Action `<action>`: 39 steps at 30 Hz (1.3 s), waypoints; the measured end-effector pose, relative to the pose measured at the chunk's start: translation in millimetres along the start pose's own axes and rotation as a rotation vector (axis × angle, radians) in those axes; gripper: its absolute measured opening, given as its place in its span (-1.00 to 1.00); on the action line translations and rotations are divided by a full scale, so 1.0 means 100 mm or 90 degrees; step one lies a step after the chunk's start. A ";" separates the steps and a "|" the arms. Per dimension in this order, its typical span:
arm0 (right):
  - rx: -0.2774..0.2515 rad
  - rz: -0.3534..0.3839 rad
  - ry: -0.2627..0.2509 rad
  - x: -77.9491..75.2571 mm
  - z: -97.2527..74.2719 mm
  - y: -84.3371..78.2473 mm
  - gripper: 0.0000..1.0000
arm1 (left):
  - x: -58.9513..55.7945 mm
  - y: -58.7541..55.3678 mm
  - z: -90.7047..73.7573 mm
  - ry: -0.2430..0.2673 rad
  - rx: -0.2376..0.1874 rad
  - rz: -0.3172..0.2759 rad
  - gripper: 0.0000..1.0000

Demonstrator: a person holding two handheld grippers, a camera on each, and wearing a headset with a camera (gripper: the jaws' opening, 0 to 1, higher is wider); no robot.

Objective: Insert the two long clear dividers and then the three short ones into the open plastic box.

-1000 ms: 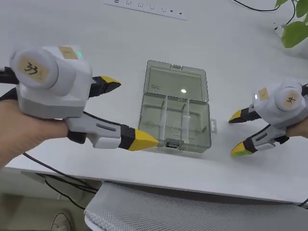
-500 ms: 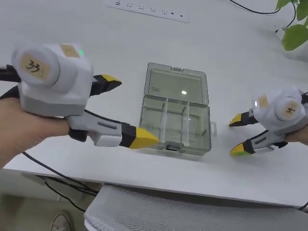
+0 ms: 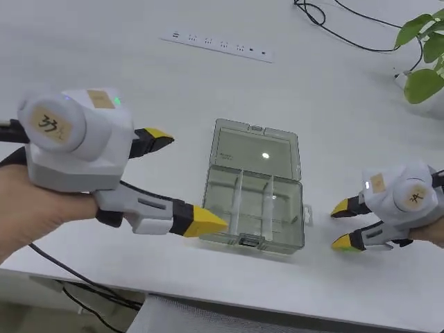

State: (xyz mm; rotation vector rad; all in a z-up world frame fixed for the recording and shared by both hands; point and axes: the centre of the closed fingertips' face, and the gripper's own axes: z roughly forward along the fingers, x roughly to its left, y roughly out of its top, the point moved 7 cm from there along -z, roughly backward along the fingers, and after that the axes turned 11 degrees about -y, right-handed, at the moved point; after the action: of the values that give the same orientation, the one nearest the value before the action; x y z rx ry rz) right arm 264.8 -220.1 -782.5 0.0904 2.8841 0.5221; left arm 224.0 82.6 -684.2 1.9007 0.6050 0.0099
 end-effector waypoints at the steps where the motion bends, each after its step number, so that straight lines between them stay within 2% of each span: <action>1: 0.000 0.000 0.000 0.00 0.00 0.00 -0.34 | 0.00 0.00 0.00 0.001 0.000 0.000 0.91; 11: 0.004 0.002 -0.014 -0.03 0.00 -0.05 -0.35 | 0.01 0.04 -0.01 0.000 0.000 0.003 0.91; 18: -0.013 0.013 -0.041 -0.07 -0.12 -0.01 -0.35 | 0.01 0.08 0.01 -0.007 0.000 0.010 0.89; 29: -0.039 -0.017 -0.092 -0.04 -0.39 0.25 -0.35 | -0.06 0.19 0.02 -0.019 -0.011 0.008 0.84; 39: -0.068 -0.024 -0.143 0.05 -0.72 0.54 -0.35 | -0.13 0.25 0.07 -0.033 -0.035 -0.040 0.71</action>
State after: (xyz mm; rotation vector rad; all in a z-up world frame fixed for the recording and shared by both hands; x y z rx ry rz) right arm 246.2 -193.6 -698.6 0.0738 2.6304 0.6153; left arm 224.4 64.4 -661.7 1.8216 0.6230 -0.0631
